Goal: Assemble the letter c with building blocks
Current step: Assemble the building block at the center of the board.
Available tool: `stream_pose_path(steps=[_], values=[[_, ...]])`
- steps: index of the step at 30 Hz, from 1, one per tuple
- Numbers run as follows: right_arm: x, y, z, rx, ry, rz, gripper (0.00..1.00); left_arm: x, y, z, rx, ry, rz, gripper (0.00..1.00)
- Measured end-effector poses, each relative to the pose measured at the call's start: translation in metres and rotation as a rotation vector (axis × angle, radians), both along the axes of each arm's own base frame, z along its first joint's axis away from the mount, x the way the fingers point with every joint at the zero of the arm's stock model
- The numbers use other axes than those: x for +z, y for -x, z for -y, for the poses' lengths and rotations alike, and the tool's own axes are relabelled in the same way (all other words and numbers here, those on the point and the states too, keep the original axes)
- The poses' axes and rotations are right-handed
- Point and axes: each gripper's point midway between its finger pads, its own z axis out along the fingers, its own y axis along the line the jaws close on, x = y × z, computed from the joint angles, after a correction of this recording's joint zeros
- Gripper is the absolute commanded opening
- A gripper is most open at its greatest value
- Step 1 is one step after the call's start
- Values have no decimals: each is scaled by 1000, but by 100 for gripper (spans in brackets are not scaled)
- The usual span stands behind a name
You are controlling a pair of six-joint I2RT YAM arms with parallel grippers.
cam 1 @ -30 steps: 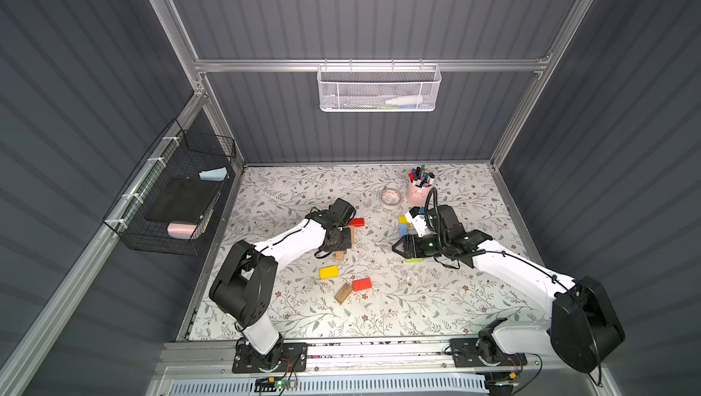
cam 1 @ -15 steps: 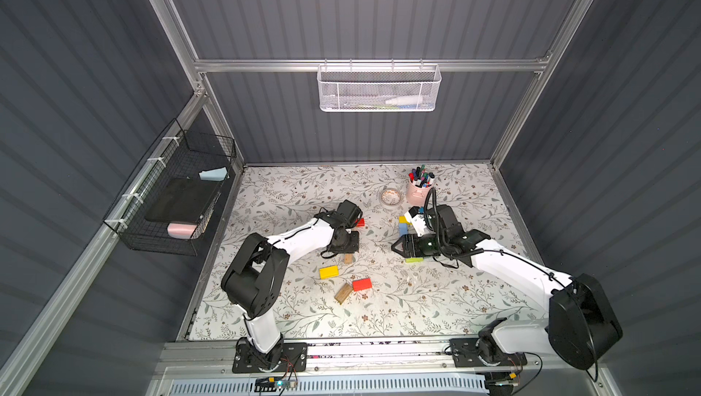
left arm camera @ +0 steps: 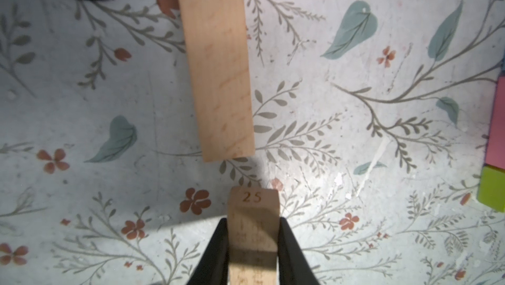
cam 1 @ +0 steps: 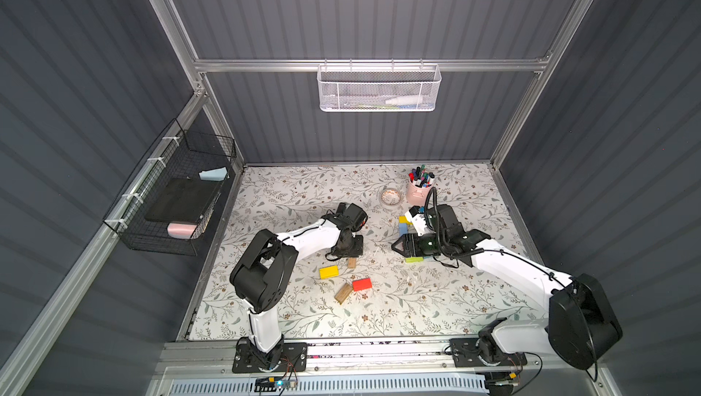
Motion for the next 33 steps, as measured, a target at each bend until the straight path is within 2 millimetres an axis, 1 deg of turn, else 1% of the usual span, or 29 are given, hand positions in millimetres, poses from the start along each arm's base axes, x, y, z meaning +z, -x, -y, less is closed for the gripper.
stream_pose_path(steps=[5, 9, 33], values=[[0, 0, 0, 0, 0, 0, 65, -2, 2, -5, 16, -24, -7, 26], [-1, 0, 0, 0, 0, -1, 65, -8, 3, -9, 21, -45, -21, 26], [0, -2, 1, -6, -3, 4, 65, -9, -6, -3, 64, -40, -21, 27]])
